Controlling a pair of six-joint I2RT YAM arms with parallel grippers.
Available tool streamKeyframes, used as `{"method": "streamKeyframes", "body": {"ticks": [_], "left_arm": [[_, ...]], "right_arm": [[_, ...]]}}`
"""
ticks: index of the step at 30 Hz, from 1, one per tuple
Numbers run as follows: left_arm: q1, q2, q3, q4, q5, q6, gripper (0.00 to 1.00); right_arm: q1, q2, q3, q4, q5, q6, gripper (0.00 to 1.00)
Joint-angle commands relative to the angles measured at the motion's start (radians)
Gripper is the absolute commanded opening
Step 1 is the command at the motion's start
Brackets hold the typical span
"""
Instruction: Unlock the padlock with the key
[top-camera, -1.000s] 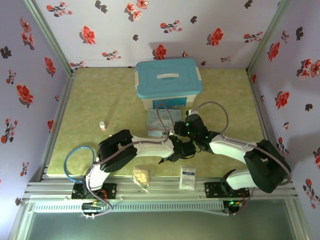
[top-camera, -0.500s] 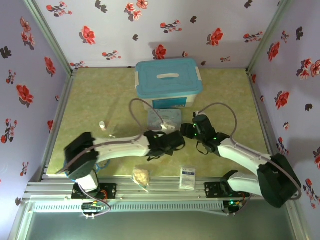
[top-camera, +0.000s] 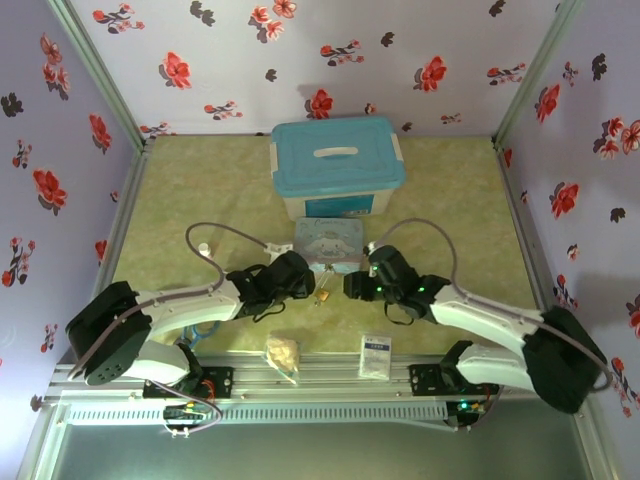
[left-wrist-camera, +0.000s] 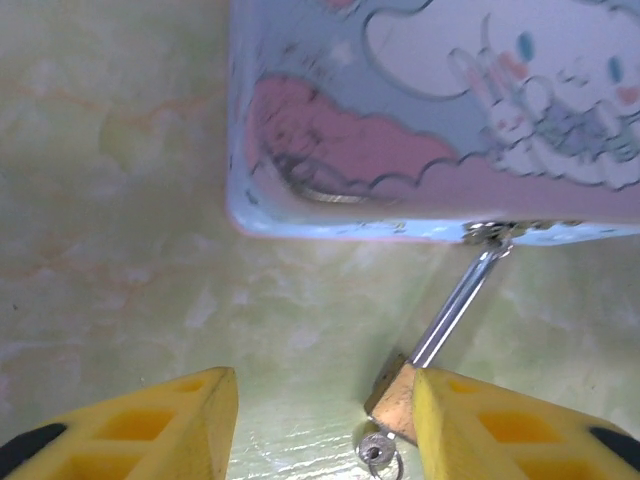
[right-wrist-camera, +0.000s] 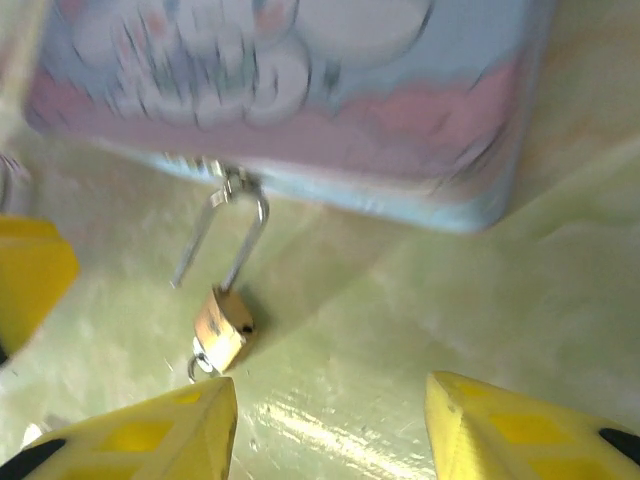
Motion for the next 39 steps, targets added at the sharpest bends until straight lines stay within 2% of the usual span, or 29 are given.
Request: {"method": "streamKeyframes", "body": {"ticks": [1, 7, 12, 22, 30, 39], "left_arm": [[0.006, -0.006, -0.016, 0.117, 0.023, -0.052, 0.49], [0.026, -0.041, -0.101, 0.188, 0.015, -0.089, 0.49], [0.036, -0.061, -0.111, 0.175, 0.008, -0.082, 0.49], [0.042, -0.058, -0.148, 0.213, 0.008, -0.098, 0.49], [0.057, -0.096, -0.181, 0.221, 0.004, -0.103, 0.49], [0.065, -0.123, -0.192, 0.212, -0.003, -0.099, 0.49]], "right_arm": [[0.048, 0.095, 0.028, 0.093, -0.006, 0.054, 0.53], [0.113, 0.269, 0.124, 0.093, 0.056, 0.039, 0.52], [0.136, 0.359, 0.165, 0.084, 0.088, 0.041, 0.51], [0.188, 0.399, 0.212, 0.07, 0.131, 0.028, 0.51], [0.196, 0.352, 0.186, 0.13, 0.128, 0.098, 0.53], [0.195, 0.465, 0.227, 0.13, 0.128, 0.145, 0.53]]}}
